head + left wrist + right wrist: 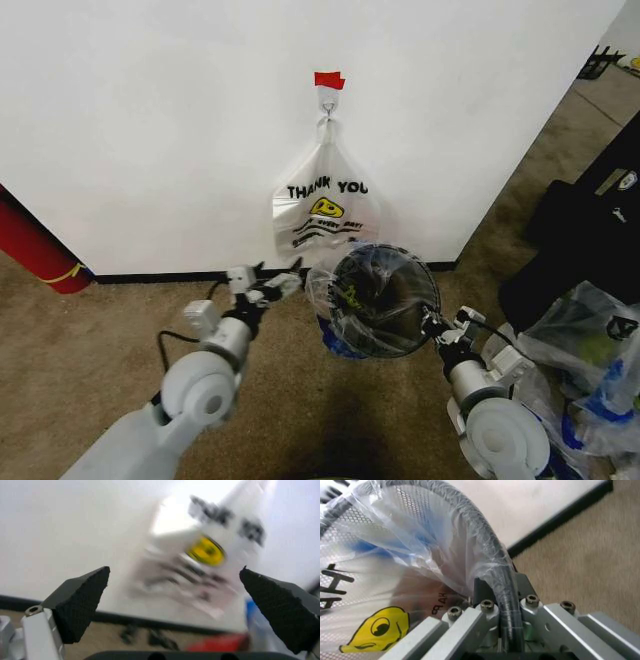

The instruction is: Pick up the garbage bag from the wall and place it over the trash bin.

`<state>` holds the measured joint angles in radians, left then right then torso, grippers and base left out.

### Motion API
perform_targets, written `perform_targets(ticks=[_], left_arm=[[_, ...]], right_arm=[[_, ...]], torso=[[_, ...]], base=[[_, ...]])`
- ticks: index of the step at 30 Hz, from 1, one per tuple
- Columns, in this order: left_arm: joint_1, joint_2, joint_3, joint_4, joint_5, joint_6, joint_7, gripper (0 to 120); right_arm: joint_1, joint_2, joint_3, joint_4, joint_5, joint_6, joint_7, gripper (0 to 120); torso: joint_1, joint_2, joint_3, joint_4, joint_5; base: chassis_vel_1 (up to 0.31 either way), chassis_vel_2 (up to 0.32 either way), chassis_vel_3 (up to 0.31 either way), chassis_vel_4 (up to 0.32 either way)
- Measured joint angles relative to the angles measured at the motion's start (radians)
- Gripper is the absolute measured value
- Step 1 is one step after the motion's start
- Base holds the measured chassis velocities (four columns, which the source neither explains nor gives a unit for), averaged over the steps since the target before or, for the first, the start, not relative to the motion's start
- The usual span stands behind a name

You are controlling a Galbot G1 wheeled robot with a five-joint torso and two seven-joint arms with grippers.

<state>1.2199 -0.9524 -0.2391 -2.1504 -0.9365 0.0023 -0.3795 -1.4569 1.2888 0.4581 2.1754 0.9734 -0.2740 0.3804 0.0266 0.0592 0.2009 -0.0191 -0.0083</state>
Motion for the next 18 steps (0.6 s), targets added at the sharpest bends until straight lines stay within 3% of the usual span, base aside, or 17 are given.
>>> perform_targets(ticks=[1,2,6,10,18], left_arm=[[0.028,-0.006,-0.029,-0.002,0.020,-0.017,0.014,100],[0.153,-0.025,-0.143,0.006,0.139,-0.097,0.093,100],[0.288,-0.047,-0.239,0.017,0.271,-0.202,0.150,100],[0.353,-0.061,-0.287,0.000,0.318,-0.234,0.159,100],[0.421,-0.097,-0.364,-0.065,0.346,-0.222,0.152,100]], right_arm=[[0.004,0.000,-0.001,0.000,0.012,-0.023,0.016,0],[0.034,0.009,0.001,-0.018,0.062,-0.128,0.086,0],[0.066,0.005,-0.016,-0.049,0.091,-0.179,0.105,0],[0.087,-0.005,-0.046,-0.067,0.100,-0.201,0.111,0],[0.154,0.015,-0.139,-0.147,0.061,-0.228,0.101,0]], torso=[[0.000,0.000,0.000,-0.0002,0.0002],[0.000,0.000,0.000,0.0000,0.0003],[0.000,0.000,0.000,-0.0001,0.0001],[0.000,0.000,0.000,-0.0001,0.0001],[0.000,0.000,0.000,-0.0003,0.0003]], base=[[0.000,0.000,0.000,0.000],[0.000,0.000,0.000,0.000],[0.000,0.000,0.000,0.000],[0.000,0.000,0.000,0.000],[0.000,0.000,0.000,0.000]])
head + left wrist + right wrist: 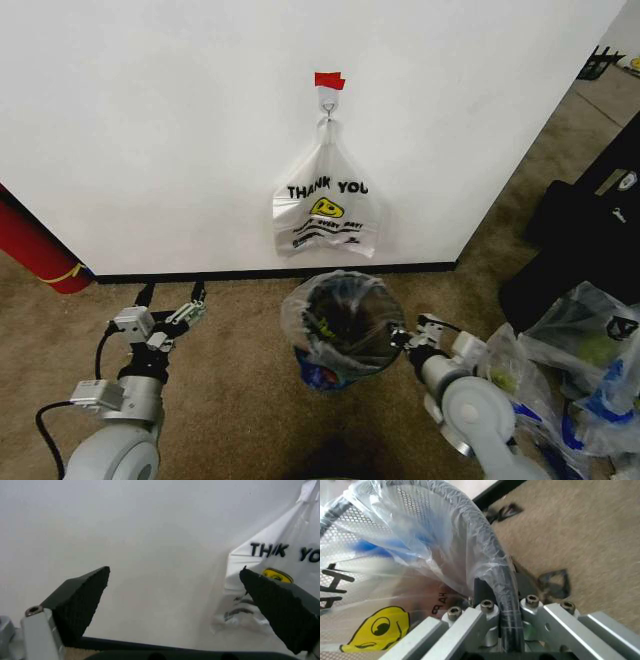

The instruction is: Pick up the garbage bag from the wall and place it over the trash bin.

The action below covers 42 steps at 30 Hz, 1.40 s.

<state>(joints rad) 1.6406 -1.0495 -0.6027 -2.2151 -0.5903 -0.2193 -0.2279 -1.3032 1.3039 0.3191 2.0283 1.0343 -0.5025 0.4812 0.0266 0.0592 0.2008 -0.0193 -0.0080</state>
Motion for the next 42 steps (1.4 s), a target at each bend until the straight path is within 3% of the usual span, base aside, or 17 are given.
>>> perform_targets(ticks=[6,23,29,42], left_arm=[[0.026,-0.021,-0.008,-0.010,0.008,-0.007,0.001,100],[-0.003,-0.056,0.073,-0.013,0.017,0.008,-0.024,100],[-0.004,-0.059,0.072,-0.013,0.013,0.012,-0.029,100],[-0.003,-0.071,0.080,-0.030,0.011,0.017,-0.036,100]], right_arm=[[0.016,0.017,-0.033,-0.032,-0.022,-0.006,-0.005,0],[0.045,0.044,-0.044,-0.100,-0.062,0.017,-0.034,1],[0.043,0.054,-0.041,-0.099,-0.067,0.016,-0.036,11],[0.020,0.042,-0.017,-0.080,-0.073,0.021,-0.048,58]], torso=[[0.000,0.000,0.000,0.0000,-0.0001],[0.000,0.000,0.000,0.0000,0.0000],[0.000,0.000,0.000,0.0001,0.0000],[0.000,0.000,0.000,0.0000,0.0000]], base=[[0.000,0.000,0.000,0.000],[0.000,0.000,0.000,0.000],[0.000,0.000,0.000,0.000],[0.000,0.000,0.000,0.000]])
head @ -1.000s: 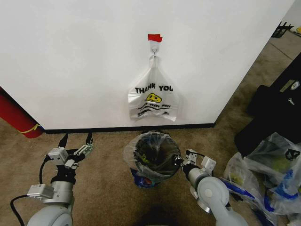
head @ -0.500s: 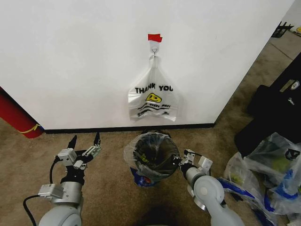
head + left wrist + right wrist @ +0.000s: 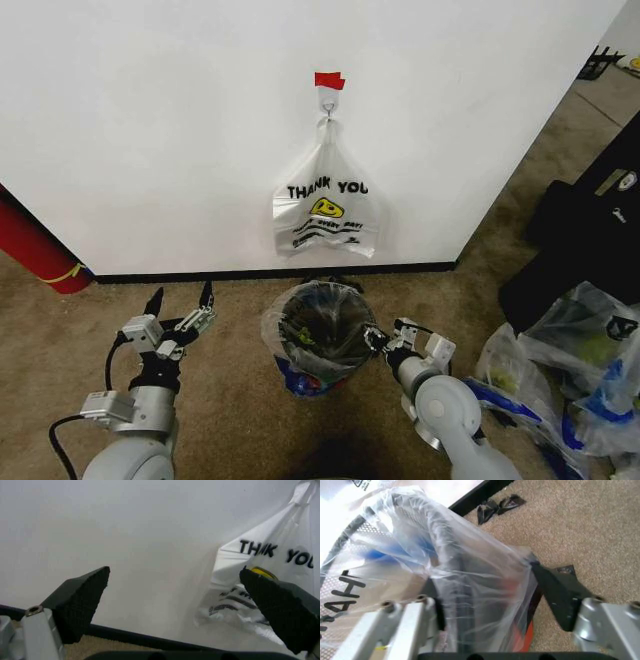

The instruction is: Pick up the garbage bag from the wall and place it over the trash bin.

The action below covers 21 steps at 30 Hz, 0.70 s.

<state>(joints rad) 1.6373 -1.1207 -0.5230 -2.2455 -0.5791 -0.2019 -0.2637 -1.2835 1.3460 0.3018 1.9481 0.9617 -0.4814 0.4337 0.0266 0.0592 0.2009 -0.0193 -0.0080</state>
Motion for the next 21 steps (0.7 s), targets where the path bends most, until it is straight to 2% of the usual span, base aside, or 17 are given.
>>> perform_targets(ticks=[3,5,11,21], left_arm=[[0.005,-0.002,0.002,-0.004,-0.001,0.001,-0.001,100],[0.006,-0.002,0.002,-0.005,-0.002,0.001,-0.001,100],[0.014,0.001,0.003,-0.010,-0.005,0.001,-0.002,100],[0.012,0.004,0.016,-0.011,0.003,0.001,0.001,100]], right_arm=[[-0.003,-0.004,0.000,0.003,0.000,0.002,-0.009,71],[-0.003,-0.005,0.000,0.003,0.001,0.003,-0.010,75],[-0.002,-0.005,-0.004,0.002,-0.001,0.004,-0.015,98],[-0.007,-0.008,0.004,0.000,0.000,0.012,-0.028,100]], torso=[[0.000,0.000,0.000,0.0000,0.0000],[0.000,0.000,0.000,0.0000,0.0000],[0.000,0.000,0.000,0.0000,0.0000],[0.000,0.000,0.000,0.0000,0.0000]], base=[[0.000,0.000,0.000,0.000],[0.000,0.000,0.000,0.000],[0.000,0.000,0.000,0.000],[0.000,0.000,0.000,0.000]])
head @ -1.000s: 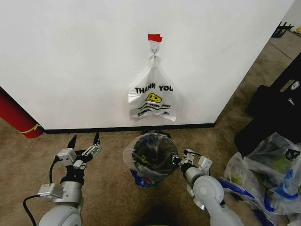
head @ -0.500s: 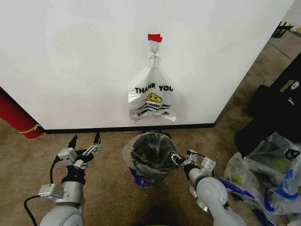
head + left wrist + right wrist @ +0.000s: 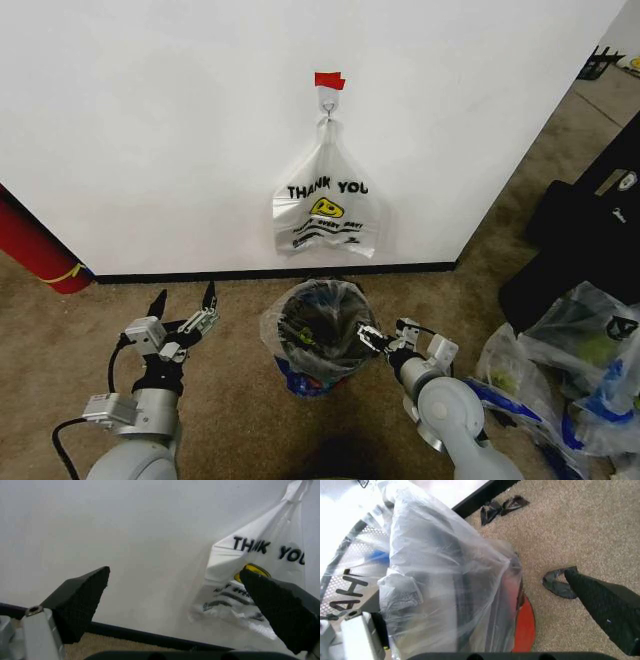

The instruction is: Pick up the garbage bag from the wall and place it over the trash bin.

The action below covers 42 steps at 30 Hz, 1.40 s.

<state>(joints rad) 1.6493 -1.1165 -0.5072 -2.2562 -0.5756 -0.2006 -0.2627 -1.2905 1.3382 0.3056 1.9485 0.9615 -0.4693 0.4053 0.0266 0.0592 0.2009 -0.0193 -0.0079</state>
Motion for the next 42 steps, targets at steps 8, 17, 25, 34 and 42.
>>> perform_targets(ticks=[8,17,25,34,42], left_arm=[[0.010,0.019,0.040,-0.006,0.026,0.001,0.005,100],[0.010,0.060,0.143,-0.014,0.109,0.010,0.007,100],[-0.042,0.153,0.366,-0.027,0.196,0.056,0.010,100],[-0.302,0.273,0.564,0.032,0.149,0.175,0.002,100],[-0.452,0.324,0.619,0.137,0.124,0.247,0.007,100]], right_arm=[[-0.014,-0.002,0.026,0.009,0.045,0.042,-0.044,100],[-0.048,-0.009,0.056,-0.006,0.064,0.052,-0.184,100],[-0.060,-0.032,0.054,-0.012,-0.060,0.109,-0.254,100],[-0.081,-0.054,0.065,0.002,-0.152,0.127,-0.261,100],[-0.055,-0.054,0.036,0.006,-0.117,0.106,-0.213,100]], torso=[[0.000,0.000,0.000,0.0000,-0.0001],[0.000,0.000,0.000,0.0001,0.0001],[0.000,0.000,0.000,0.0002,0.0000],[0.000,0.000,0.000,0.0000,-0.0001],[0.000,0.000,0.000,0.0002,0.0000]], base=[[0.000,0.000,0.000,0.000],[0.000,0.000,0.000,0.000],[0.000,0.000,0.000,0.000],[0.000,0.000,0.000,0.000],[0.000,0.000,0.000,0.000]])
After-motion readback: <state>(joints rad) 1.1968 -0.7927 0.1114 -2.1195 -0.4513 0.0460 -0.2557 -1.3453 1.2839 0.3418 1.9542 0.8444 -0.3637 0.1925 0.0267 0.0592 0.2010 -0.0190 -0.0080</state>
